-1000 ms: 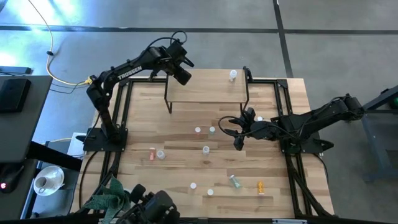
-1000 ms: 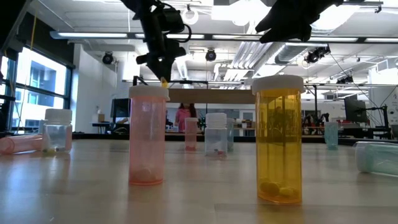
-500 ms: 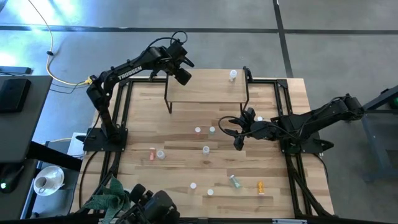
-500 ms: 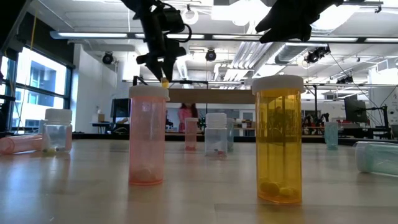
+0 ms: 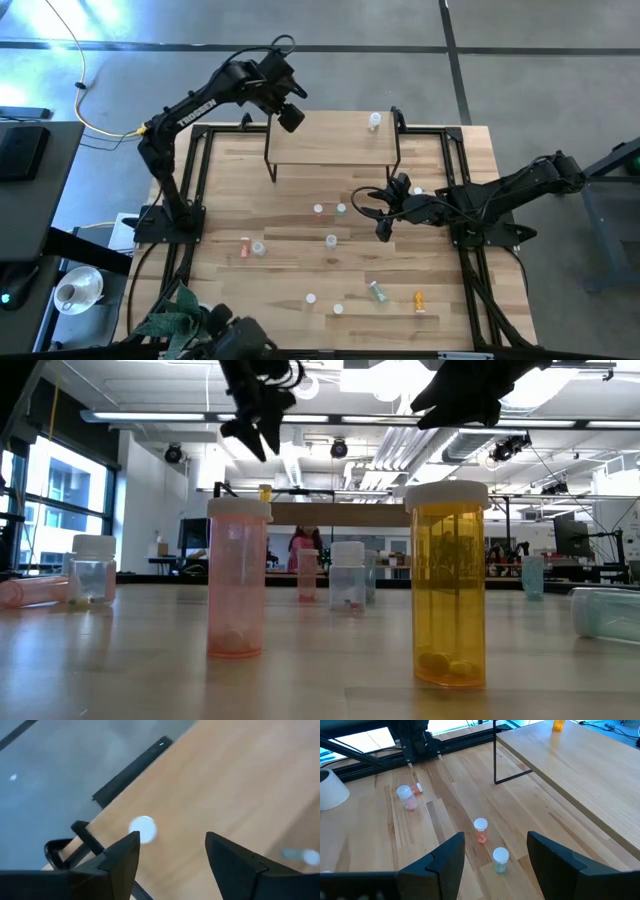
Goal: Pick and place medicine bottles onto shelf by color
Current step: Put the top right pink pill bottle on the shelf
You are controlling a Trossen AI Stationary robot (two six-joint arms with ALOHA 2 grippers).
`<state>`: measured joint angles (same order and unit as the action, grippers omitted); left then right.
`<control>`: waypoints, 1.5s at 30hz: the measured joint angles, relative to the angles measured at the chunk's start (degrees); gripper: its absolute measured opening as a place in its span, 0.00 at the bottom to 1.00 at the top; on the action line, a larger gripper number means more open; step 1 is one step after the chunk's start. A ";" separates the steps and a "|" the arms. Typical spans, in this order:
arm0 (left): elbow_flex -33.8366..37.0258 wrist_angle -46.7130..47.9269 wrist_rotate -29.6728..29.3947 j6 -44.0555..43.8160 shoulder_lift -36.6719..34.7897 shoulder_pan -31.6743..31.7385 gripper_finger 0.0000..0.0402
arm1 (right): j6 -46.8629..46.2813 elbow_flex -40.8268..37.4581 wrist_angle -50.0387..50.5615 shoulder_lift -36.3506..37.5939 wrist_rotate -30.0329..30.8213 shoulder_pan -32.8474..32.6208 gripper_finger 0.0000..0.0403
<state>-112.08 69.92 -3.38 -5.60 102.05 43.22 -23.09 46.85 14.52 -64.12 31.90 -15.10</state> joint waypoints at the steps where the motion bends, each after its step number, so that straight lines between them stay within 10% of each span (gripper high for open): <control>1: -0.01 0.00 0.64 0.93 -0.78 -0.53 0.52 | 0.00 0.00 0.00 -0.01 0.00 0.00 0.51; 12: 2.09 -0.12 1.26 3.86 -8.58 -11.35 0.47 | 0.20 0.00 0.00 -0.02 0.00 -0.01 0.51; 45: 71.67 -56.20 4.46 1.29 -40.03 -24.30 0.46 | 11.89 0.00 -12.54 -7.61 -1.82 2.62 0.51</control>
<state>-40.41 13.72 1.08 -4.31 62.02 18.91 -11.20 46.85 1.99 -71.74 30.08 -12.47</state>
